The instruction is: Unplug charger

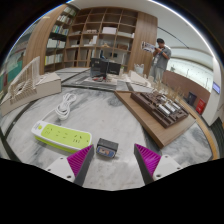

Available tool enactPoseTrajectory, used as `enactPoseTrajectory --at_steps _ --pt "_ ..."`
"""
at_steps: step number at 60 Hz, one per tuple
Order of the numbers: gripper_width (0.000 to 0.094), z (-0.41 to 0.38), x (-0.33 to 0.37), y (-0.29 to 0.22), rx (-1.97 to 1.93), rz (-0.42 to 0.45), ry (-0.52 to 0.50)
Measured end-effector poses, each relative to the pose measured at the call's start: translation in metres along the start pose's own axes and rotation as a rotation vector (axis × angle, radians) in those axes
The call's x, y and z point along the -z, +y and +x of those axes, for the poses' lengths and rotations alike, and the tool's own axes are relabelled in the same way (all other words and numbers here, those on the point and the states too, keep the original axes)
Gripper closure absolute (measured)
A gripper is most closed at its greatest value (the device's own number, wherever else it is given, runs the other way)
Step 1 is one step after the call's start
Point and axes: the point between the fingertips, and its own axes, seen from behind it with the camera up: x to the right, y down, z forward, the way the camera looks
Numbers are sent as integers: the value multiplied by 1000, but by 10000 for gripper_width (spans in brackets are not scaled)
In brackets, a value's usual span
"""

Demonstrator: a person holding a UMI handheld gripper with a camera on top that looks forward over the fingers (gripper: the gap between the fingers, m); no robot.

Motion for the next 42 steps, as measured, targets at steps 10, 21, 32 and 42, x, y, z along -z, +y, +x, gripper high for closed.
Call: enactPoseTrajectory --at_steps 10,21,32,42 --pt "89 -12 56 -7 -28 34 -46" --pt "86 -49 146 -18 -32 106 -120" --pt "90 -88 226 -22 -61 150 -196" --pt "88 -96 265 -30 -26 213 -199"
